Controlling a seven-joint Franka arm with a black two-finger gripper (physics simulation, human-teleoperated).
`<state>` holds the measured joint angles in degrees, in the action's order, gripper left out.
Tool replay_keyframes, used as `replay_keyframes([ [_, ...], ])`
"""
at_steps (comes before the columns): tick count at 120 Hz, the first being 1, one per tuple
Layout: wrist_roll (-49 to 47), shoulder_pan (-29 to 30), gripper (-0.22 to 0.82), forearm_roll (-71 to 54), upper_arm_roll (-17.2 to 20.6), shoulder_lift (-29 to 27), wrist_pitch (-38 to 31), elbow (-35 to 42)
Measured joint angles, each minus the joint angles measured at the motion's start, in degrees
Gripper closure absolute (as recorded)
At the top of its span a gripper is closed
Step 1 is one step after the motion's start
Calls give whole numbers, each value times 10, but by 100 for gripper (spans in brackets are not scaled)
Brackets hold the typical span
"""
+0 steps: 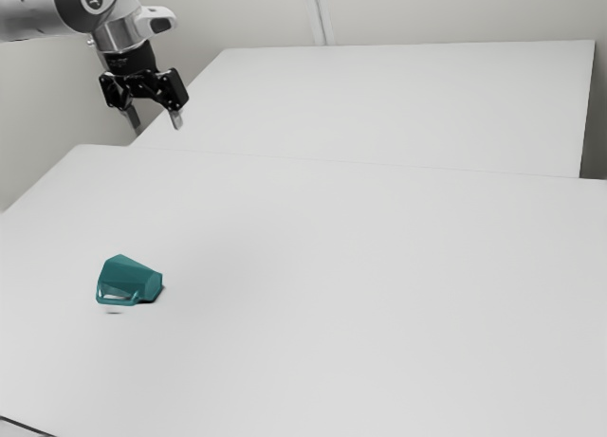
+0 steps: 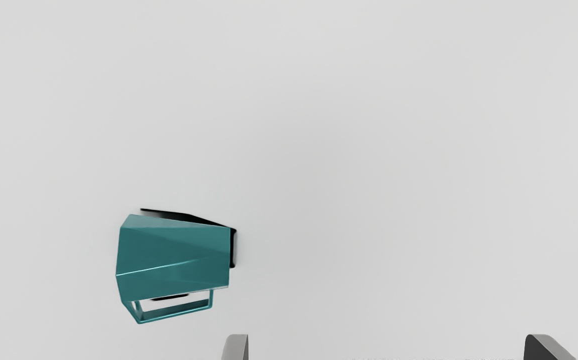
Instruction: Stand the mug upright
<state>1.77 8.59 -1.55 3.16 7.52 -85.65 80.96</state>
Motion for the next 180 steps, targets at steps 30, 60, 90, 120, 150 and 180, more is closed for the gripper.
replay_keyframes([
  [30,8,-9,0,19,-48,-1,8,5],
  [60,14,3,0,74,-158,11,30,22],
  [90,35,4,0,140,-246,26,39,72],
  [120,106,9,0,227,-319,40,27,144],
  [150,213,34,0,291,-328,73,-24,188],
  [180,320,55,0,328,-329,110,-57,199],
])
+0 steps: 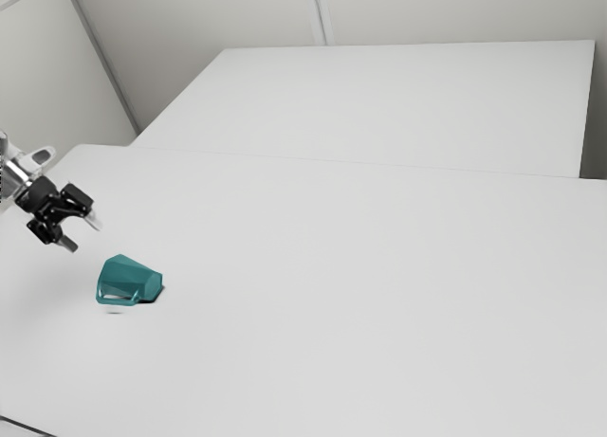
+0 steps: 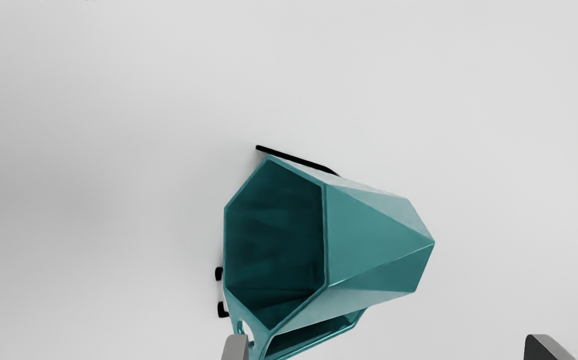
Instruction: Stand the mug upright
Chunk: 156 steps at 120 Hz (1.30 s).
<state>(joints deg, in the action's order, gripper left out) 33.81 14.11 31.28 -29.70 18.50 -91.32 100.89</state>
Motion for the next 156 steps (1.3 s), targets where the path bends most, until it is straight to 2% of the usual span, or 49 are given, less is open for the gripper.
replay_keyframes([
  [27,83,11,0,35,1,27,-24,40],
  [71,181,22,0,102,6,40,-27,40],
  [95,217,22,0,115,16,39,-23,72],
  [156,269,22,0,141,36,40,-22,93],
])
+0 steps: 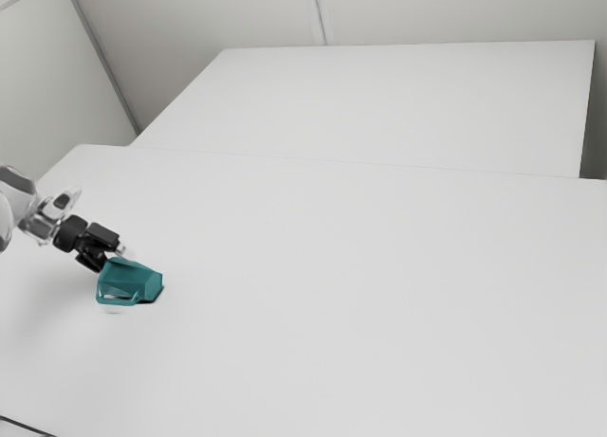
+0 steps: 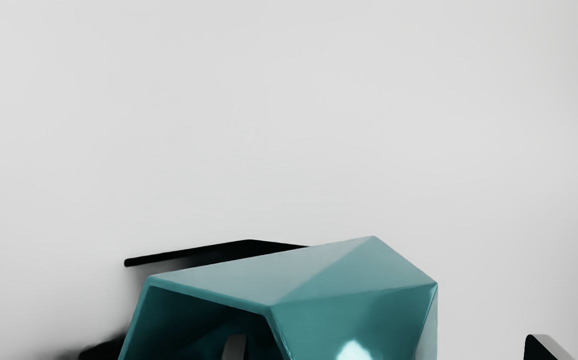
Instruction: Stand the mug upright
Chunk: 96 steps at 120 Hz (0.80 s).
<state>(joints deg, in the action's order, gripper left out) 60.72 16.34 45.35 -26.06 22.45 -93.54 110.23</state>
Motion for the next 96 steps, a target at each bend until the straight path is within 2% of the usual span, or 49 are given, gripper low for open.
replay_keyframes([
  [10,7,0,0,8,0,0,1,8],
  [17,12,0,5,13,0,0,1,10],
  [45,31,-1,47,23,4,0,1,11],
  [53,36,-2,56,25,9,-1,0,10],
  [73,46,-6,69,27,26,-7,-1,-3],
  [96,53,-12,74,27,32,-21,-1,-9],
])
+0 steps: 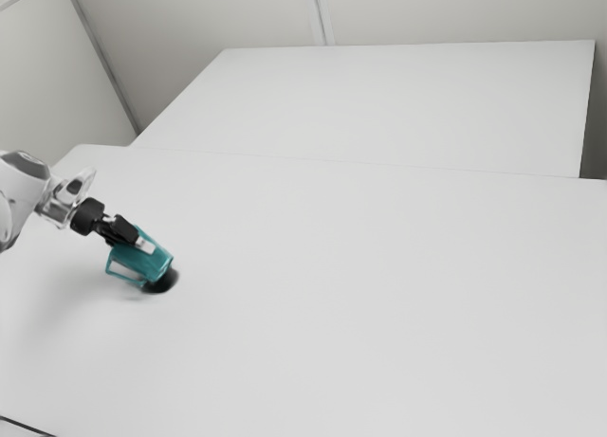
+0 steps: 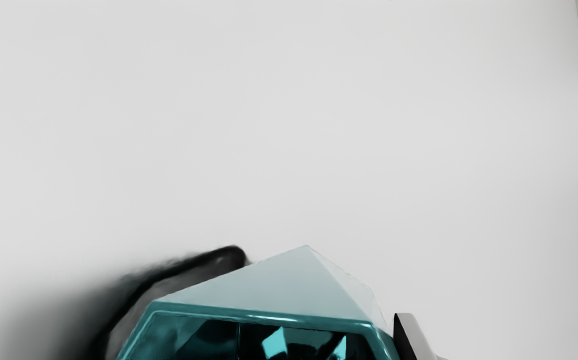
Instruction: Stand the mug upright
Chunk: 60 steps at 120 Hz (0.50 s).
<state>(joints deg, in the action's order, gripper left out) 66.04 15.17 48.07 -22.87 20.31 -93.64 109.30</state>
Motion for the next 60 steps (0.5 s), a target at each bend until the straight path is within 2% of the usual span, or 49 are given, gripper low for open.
replay_keyframes([
  [36,-2,-28,77,-6,0,-31,-1,3],
  [60,-20,-74,77,-47,0,-65,-6,4],
])
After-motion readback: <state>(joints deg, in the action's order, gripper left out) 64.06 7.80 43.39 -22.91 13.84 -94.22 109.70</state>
